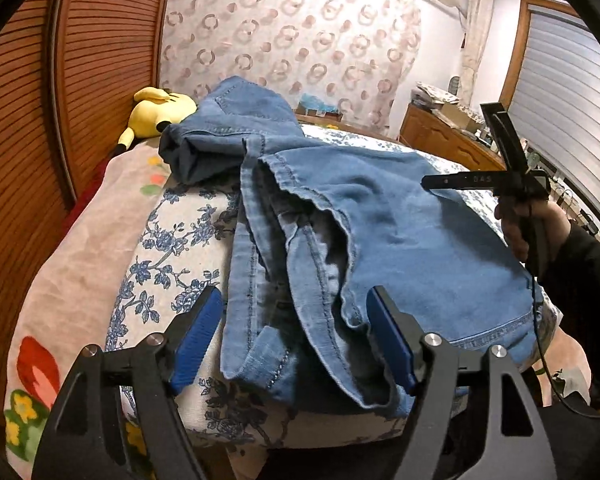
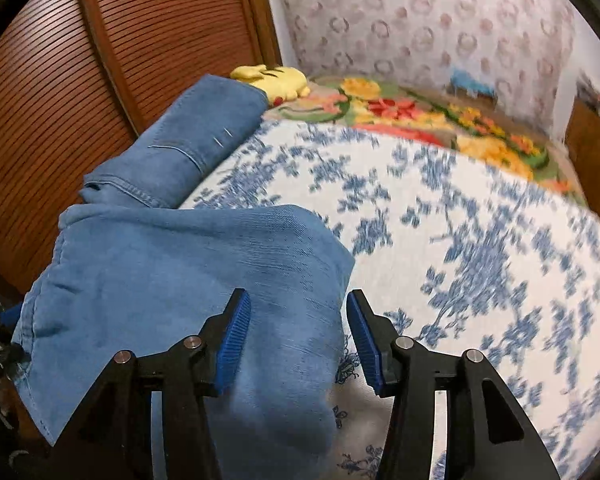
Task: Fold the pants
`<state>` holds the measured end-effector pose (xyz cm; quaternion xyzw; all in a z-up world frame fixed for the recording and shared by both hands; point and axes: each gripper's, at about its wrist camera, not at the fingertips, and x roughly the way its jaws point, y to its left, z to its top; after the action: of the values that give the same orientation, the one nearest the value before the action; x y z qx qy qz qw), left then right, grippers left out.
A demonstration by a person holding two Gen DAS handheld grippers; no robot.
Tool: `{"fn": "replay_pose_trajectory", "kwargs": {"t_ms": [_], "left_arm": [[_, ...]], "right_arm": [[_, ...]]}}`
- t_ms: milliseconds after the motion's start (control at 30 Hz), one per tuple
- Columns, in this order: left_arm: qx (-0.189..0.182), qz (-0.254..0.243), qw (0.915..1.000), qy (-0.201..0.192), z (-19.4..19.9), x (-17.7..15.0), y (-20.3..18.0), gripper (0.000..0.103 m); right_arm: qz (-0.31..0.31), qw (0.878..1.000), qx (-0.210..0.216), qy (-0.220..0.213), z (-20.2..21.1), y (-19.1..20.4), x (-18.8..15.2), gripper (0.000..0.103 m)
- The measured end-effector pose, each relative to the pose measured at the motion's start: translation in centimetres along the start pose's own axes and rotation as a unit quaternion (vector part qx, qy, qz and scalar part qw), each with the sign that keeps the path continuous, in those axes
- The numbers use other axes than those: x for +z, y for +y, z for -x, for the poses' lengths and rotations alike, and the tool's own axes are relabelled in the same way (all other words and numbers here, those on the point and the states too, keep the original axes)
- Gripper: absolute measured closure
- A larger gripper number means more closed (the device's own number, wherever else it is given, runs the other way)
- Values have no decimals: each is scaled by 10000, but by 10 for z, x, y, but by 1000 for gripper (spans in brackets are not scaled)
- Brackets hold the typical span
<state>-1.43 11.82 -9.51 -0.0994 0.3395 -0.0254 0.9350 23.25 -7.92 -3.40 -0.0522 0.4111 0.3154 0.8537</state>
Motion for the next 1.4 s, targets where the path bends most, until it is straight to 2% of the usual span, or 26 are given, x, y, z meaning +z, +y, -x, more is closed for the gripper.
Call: {"fn": "replay_pose_trajectory", "kwargs": {"t_ms": [200, 267, 300, 333, 433, 567, 667, 900, 967, 1167, 1400], "left_arm": [[44, 49, 9999, 83, -7, -5, 5, 28], [45, 66, 9999, 94, -8, -5, 7, 28], [49, 66, 9999, 90, -8, -5, 7, 28], [68, 53, 9999, 74, -7, -4, 7, 28], [86, 17, 10000, -17, -2, 1, 5, 28], [70, -12, 9999, -107, 0, 8, 3, 28], [11, -76, 9998, -161, 0, 13, -4, 28], [-132, -327, 9993, -158, -11, 24, -27, 28], [-178, -397, 9989, -161, -15, 28, -34, 28], [-356, -629, 9973, -145, -27, 41, -61, 28], [-592, -785, 9951, -141, -38, 52, -86, 28]], "right_arm": [[-265, 9984, 474, 140, -16, -8, -7, 51], [-228, 9982, 556, 59, -13, -5, -9, 70], [-219, 9978, 621, -21, -10, -4, -9, 90], [-197, 9974, 682, -116, -4, -3, -9, 92], [85, 9968, 463, -643, 30, 6, -5, 94], [291, 9946, 236, -966, 73, 9, 8, 94], [483, 9926, -243, -1085, 99, 3, 15, 94], [-118, 9876, -1340, -810, 113, -83, 2, 94], [-344, 9872, -1420, -633, 105, -109, -9, 92], [-748, 9821, -1660, -491, 98, -148, -37, 66], [-731, 9875, -1329, -434, 118, -133, -87, 65]]}}
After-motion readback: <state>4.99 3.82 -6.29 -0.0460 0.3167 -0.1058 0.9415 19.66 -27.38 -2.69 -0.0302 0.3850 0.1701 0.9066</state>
